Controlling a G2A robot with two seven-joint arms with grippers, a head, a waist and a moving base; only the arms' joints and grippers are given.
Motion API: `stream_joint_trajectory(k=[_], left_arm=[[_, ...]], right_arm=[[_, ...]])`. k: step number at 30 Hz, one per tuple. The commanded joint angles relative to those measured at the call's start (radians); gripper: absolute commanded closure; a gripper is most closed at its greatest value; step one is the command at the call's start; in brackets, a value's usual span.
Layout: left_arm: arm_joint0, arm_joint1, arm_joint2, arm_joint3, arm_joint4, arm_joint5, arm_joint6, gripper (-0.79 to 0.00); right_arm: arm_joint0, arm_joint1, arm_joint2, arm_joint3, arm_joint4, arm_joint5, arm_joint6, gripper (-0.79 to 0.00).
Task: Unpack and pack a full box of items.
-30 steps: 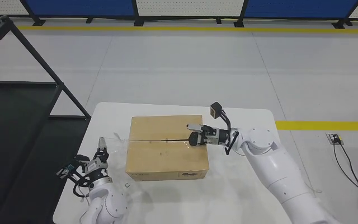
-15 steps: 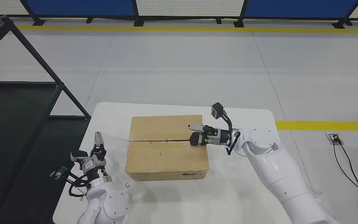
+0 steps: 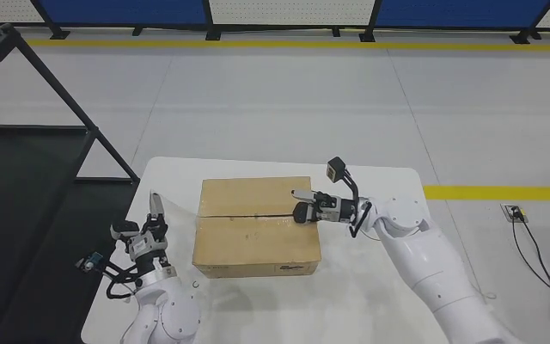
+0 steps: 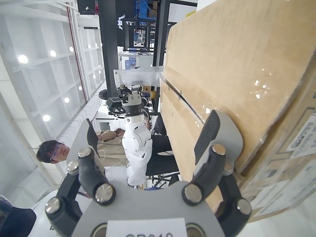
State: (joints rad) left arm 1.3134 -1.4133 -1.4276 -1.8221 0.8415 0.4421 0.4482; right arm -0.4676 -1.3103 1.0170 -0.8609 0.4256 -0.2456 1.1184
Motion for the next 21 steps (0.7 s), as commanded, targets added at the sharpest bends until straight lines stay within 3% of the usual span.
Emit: stream_joint_trajectory(k=[1, 21], left_arm=[[-0.004, -0.001, 0.005, -0.001, 0.014, -0.002, -0.009, -0.785], [-0.041, -0.013, 0.102, -0.009, 0.232, -0.039, -0.078, -0.785]], right_arm=[[0.000, 0.000, 0.002, 0.003, 0.001, -0.001, -0.002, -0.785], [-0.005, 0.003, 0.020, 0.007, 0.001, -0.001, -0.002, -0.785]])
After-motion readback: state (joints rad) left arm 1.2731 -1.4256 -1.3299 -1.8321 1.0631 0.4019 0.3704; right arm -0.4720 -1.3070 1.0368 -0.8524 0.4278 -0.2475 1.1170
